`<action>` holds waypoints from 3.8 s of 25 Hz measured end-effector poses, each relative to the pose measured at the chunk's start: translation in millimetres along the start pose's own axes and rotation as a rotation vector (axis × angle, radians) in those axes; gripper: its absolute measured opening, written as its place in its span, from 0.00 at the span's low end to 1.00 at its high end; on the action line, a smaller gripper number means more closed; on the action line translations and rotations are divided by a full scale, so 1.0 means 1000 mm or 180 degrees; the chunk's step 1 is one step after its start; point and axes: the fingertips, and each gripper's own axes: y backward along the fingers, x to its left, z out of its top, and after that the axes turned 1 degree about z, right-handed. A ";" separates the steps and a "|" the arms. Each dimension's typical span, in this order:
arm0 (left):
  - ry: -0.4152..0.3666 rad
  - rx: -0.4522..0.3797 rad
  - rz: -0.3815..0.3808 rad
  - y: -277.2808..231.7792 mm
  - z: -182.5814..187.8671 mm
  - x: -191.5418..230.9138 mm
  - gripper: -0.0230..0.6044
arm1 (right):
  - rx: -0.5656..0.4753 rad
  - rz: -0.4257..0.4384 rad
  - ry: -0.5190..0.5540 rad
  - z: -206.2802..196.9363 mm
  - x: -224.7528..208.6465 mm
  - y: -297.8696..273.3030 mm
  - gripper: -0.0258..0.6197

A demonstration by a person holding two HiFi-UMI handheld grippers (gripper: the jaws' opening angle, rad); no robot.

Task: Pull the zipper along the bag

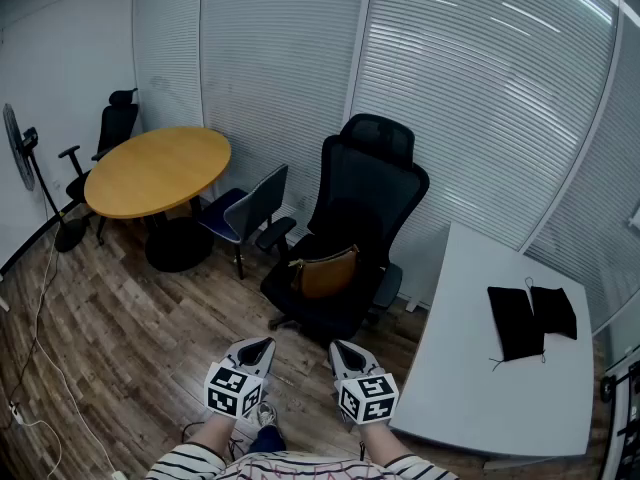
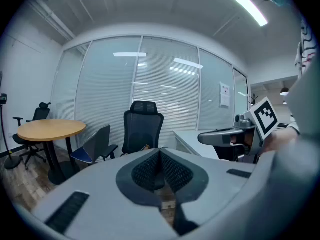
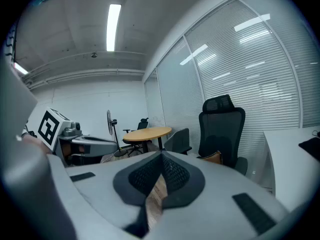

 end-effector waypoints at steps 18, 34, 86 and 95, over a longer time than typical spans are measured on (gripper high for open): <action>0.0082 0.0019 -0.0137 -0.077 0.014 0.118 0.23 | -0.0054 -0.0232 -0.0114 0.022 -0.036 -0.140 0.29; 0.0339 0.0343 -0.0361 -0.147 -0.011 0.211 0.29 | 0.0324 -0.0453 0.0339 0.006 -0.049 -0.243 0.32; 0.1214 0.1059 -0.0049 -0.322 -0.141 0.288 0.29 | 0.1125 0.0710 0.2586 -0.144 -0.145 -0.505 0.20; 0.1201 0.1064 -0.0149 -0.341 -0.138 0.280 0.29 | 0.0911 0.0729 0.1836 -0.120 -0.153 -0.499 0.18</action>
